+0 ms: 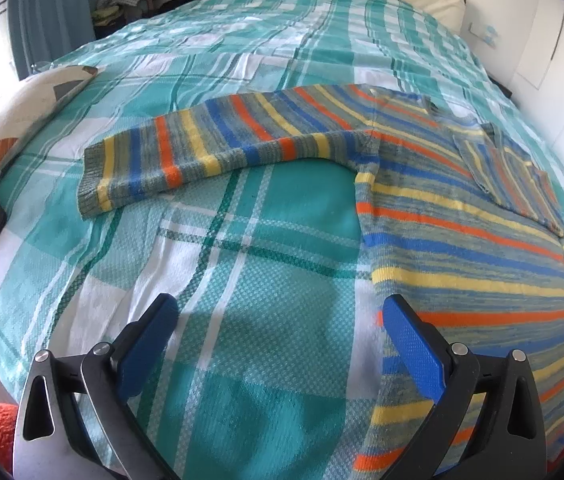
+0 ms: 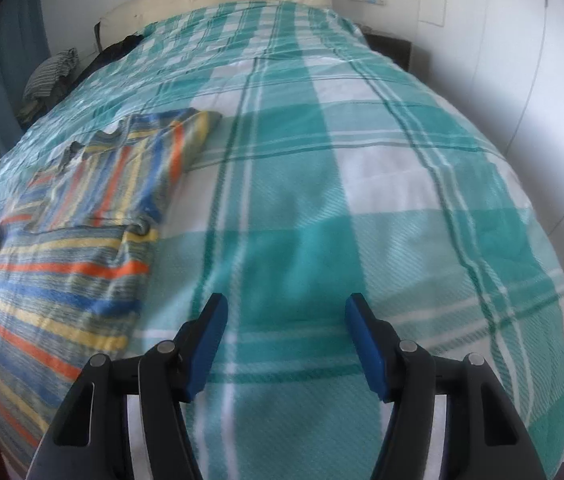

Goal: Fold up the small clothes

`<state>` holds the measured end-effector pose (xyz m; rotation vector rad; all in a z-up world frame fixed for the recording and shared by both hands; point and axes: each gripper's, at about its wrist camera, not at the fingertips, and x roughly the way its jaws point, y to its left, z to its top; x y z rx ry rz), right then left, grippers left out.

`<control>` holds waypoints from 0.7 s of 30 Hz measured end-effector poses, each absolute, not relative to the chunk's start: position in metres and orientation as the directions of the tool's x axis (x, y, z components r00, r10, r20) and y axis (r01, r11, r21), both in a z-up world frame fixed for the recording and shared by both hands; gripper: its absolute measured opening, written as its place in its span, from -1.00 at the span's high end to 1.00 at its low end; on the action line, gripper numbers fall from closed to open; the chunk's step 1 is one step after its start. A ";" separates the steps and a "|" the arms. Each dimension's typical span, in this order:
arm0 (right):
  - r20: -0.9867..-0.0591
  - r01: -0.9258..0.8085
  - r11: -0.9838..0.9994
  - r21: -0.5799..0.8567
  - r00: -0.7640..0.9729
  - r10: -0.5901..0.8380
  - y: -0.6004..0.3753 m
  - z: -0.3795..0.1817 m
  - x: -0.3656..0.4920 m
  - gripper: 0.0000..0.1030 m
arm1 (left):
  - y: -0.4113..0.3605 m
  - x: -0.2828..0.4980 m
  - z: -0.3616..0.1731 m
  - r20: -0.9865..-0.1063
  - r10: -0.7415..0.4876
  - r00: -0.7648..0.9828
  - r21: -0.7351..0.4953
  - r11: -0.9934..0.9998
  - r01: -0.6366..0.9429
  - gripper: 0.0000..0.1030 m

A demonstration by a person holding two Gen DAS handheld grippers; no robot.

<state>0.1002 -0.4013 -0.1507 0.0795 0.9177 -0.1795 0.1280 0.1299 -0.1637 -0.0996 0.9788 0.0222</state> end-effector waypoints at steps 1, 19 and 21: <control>-0.783 0.211 0.977 -0.033 0.602 -0.156 -0.406 -0.154 0.096 -0.31 | 0.129 0.128 -0.164 -0.827 -0.024 0.562 -0.069 0.996 -0.059 -0.99; -0.764 0.253 0.967 -0.025 0.619 -0.181 -0.416 -0.179 0.093 -0.80 | 0.111 0.206 -0.203 -0.798 0.048 0.601 0.049 0.999 -0.015 -0.99; -0.764 0.252 0.967 -0.022 0.620 -0.179 -0.417 -0.179 0.093 -0.81 | 0.112 0.205 -0.204 -0.796 0.039 0.605 0.037 0.999 -0.016 -0.99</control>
